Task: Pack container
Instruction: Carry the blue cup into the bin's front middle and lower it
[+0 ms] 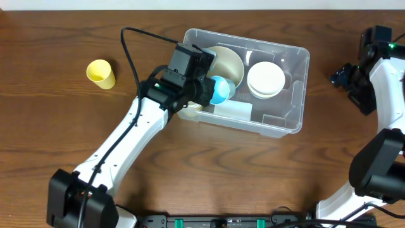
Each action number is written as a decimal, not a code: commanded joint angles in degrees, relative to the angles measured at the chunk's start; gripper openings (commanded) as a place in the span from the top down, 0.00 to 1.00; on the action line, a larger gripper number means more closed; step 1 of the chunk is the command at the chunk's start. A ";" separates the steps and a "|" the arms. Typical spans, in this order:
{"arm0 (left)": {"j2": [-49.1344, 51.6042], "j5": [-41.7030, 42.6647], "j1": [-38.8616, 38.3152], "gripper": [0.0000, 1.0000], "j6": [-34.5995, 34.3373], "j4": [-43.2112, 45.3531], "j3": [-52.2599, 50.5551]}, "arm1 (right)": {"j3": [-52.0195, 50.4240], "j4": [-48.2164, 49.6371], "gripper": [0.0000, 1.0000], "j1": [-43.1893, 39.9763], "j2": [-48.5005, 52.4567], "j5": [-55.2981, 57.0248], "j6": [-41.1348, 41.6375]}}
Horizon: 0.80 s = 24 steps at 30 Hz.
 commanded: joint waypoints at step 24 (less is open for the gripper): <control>6.27 -0.50 -0.09 0.94 0.76 -4.50 0.48 | -0.15 -0.02 0.01 -0.39 -0.70 0.59 0.90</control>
